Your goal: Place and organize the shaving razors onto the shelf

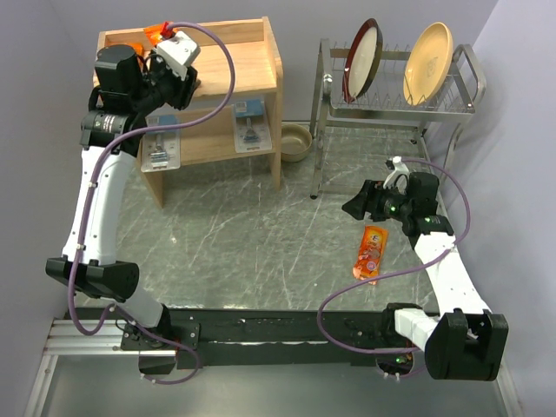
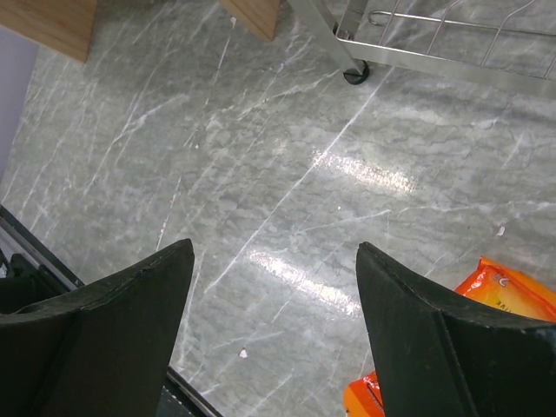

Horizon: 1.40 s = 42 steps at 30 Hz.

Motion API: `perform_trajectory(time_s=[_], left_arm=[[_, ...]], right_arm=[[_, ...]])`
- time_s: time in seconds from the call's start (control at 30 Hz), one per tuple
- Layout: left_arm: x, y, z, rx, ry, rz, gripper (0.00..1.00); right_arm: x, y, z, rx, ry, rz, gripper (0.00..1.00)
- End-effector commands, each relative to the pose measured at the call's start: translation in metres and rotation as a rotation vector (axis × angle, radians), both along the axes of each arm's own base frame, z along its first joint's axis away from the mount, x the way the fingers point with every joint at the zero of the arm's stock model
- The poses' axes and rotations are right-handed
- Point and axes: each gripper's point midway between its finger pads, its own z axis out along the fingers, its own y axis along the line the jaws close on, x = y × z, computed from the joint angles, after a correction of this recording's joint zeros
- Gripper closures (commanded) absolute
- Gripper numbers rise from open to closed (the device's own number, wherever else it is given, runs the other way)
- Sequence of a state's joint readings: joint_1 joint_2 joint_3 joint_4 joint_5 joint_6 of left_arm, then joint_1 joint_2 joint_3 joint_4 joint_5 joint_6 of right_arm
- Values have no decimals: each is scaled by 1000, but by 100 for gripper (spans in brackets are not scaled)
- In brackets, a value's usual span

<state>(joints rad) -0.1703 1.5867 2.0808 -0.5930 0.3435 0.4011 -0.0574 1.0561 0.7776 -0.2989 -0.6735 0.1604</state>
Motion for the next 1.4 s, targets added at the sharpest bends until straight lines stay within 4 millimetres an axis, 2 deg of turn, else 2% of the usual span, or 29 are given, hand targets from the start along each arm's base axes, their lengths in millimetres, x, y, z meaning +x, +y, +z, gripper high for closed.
perform_trajectory(time_s=[0.0,0.4,0.63,0.77,0.8,0.83,0.9,0.97,1.0,1.03,1.1,1.13,1.17,1.23,1.33,1.37], left_arm=[[3,3,-2,70,-27,29,55],[16,2,-20,149,8,55,65],[12,-5,-28,251,-12,39,84],[2,-9,-32,304,-32,12,94],[-5,-9,-23,305,-60,10,96],[-6,-10,-29,323,-63,-1,99],[-17,-11,-19,328,-108,-21,99],[-20,-13,-22,351,-131,-42,99],[-27,-12,-16,356,-154,-48,99],[-27,-13,-21,379,-163,-61,99],[-38,-15,-17,387,-198,-93,99],[-38,-16,-24,421,-211,-108,99],[-44,-15,-18,430,-244,-110,99],[-45,-16,-22,457,-269,-123,99],[-45,-17,-18,472,-305,-131,99],[-47,-18,-11,471,-339,-130,99]], right_arm=[[7,-4,12,-1,-57,-15,17],[9,-7,9,-1,-55,-28,17],[7,-9,5,4,-41,-43,17],[6,-9,3,7,-36,-48,17],[6,-10,3,5,-37,-48,17],[7,-10,3,6,-34,-52,17],[8,-10,2,9,-31,-51,17],[10,-10,4,12,-34,-51,17],[11,-10,4,14,-33,-52,17],[12,-10,5,15,-33,-53,17],[14,-10,6,16,-29,-53,17],[15,-10,8,15,-33,-53,17],[16,-11,7,15,-31,-56,17],[17,-10,7,17,-30,-54,17],[18,-10,7,23,-26,-57,17],[19,-11,7,21,-28,-59,17]])
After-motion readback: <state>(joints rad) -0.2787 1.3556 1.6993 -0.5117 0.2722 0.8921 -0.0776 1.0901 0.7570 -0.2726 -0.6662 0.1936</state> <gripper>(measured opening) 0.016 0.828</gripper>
